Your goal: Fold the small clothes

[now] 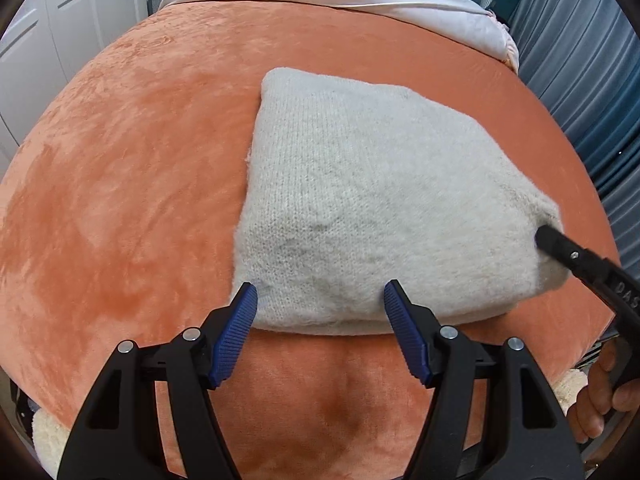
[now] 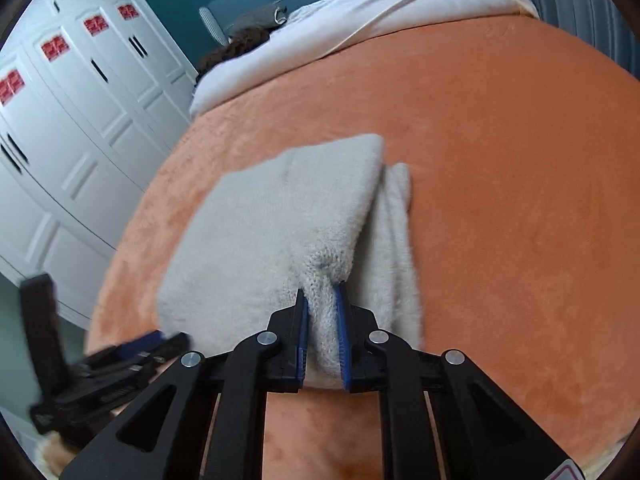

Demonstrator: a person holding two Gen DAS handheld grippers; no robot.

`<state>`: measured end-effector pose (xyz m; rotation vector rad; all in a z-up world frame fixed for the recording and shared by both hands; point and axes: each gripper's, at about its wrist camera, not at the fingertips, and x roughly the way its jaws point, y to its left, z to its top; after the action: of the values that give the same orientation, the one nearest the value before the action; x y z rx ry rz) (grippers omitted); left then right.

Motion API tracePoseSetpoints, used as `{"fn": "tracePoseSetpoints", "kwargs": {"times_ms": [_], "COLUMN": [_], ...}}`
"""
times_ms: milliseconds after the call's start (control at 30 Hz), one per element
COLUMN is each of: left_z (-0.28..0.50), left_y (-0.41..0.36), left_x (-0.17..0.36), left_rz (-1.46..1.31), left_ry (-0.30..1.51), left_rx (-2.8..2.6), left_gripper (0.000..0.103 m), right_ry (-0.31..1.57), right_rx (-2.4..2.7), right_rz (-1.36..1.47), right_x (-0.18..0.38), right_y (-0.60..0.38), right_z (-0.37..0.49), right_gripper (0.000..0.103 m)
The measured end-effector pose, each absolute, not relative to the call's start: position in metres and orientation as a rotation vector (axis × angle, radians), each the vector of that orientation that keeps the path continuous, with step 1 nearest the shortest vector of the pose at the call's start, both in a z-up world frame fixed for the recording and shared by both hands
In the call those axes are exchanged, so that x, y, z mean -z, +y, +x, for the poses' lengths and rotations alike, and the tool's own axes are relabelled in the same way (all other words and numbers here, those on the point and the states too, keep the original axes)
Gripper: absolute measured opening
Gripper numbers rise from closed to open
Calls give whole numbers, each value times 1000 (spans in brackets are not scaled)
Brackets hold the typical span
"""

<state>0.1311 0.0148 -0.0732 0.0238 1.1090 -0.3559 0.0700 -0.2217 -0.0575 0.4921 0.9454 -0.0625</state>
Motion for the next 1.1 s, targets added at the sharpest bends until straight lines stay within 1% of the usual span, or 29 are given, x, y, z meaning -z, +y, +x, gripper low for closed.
{"fn": "tracePoseSetpoints", "kwargs": {"times_ms": [67,100,200,233,300,367,400,433,500,533,567,600,633,733,800,900,967,1033,1100], "left_z": [133,134,134,133,132,132,135,139,151,158,165,173,179,189,188,180,175,171,166], "left_y": [14,15,23,29,39,41,41,40,33,28,21,17,14,17,25,31,32,35,41], "left_x": [80,83,88,86,75,59,51,44,38,40,45,52,62,87,86,74,77,91,98], "left_rz": [45,51,52,28,-31,-42,-46,-53,-28,-2,27,50,74,52,8,18,38,59,42], "left_ry": [1121,1132,1145,1154,1140,1098,1076,1054,1024,1022,1026,1037,1057,1116,1121,1095,1095,1126,1154], "left_rx": [340,329,316,322,339,342,342,347,339,330,323,308,297,308,315,316,315,313,315], "left_gripper": [64,64,64,64,64,64,66,71,73,73,73,73,74,78,78,78,78,81,81], "right_ry": [1085,1071,1030,1009,963,926,927,927,943,960,986,1024,1049,1083,1060,984,1018,1099,1071], "right_rx": [82,79,83,85,104,88,72,58,70,88,100,103,113,132,136,99,77,100,102], "right_rz": [426,434,469,478,448,428,436,439,397,368,358,359,348,311,358,399,374,286,310], "right_x": [101,106,76,66,43,25,24,24,31,39,50,63,73,94,77,45,54,82,74], "right_y": [-216,-215,-219,-221,-223,-222,-223,-225,-223,-221,-212,-214,-215,-220,-223,-219,-212,-206,-207], "right_z": [82,82,78,76,70,73,77,84,104,114,130,139,144,149,143,119,111,109,101], "right_gripper": [11,11,15,18,20,26,35,41,43,42,38,24,16,14,15,16,16,15,15]}}
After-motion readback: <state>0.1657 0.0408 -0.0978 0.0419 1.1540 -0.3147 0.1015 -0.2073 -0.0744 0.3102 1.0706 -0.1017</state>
